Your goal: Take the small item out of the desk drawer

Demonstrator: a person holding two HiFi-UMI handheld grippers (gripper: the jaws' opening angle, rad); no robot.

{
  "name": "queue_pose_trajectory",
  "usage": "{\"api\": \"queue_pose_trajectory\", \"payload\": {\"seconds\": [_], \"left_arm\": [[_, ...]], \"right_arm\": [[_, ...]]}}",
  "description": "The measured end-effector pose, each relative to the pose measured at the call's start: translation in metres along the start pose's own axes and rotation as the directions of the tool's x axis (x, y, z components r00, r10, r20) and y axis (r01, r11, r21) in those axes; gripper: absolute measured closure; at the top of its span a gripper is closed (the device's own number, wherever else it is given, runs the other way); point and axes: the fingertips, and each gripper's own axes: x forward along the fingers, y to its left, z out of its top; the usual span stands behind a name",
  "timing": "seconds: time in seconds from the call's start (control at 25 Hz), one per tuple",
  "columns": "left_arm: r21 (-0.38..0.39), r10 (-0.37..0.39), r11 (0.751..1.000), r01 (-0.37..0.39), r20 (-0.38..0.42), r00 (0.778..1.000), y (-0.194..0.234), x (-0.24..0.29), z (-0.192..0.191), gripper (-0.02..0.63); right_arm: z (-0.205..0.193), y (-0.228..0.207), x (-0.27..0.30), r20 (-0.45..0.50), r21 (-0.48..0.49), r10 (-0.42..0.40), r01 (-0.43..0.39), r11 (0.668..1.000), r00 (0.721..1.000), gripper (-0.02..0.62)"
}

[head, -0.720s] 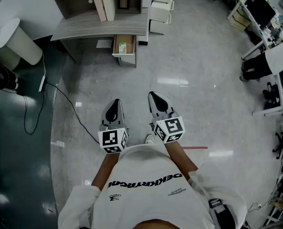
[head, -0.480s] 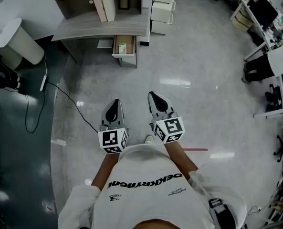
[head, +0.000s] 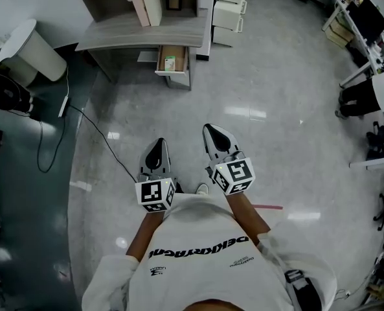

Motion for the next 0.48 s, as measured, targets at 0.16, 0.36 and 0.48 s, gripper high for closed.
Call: {"api": "queue_pose_trajectory", "payload": {"seconds": [0.16, 0.36, 0.48], "left_arm": [[0.007, 0.009, 1.000, -0.009, -0.015, 1.000, -0.001, 0.005, -0.007, 0.591], [0.011, 0.013, 1.000, -0.013, -0.022, 1.000, 0.003, 0.023, -0.008, 0.591], [0.012, 0.007, 1.000, -0.007, -0.026, 1.000, 0.007, 0.045, -0.011, 0.591]], "right_arm": [[-0.006, 0.001, 0.008, -0.026, -0.024, 0.013, -0.014, 1.000, 1.000, 0.565], [-0.006, -0.003, 0.021, -0.040, -0.021, 0.029, -0.030, 0.999, 0.999, 0.565], [-0.007, -0.013, 0.038, -0.051, -0.036, 0.022, -0.024, 0.999, 0.998, 0.565]]}}
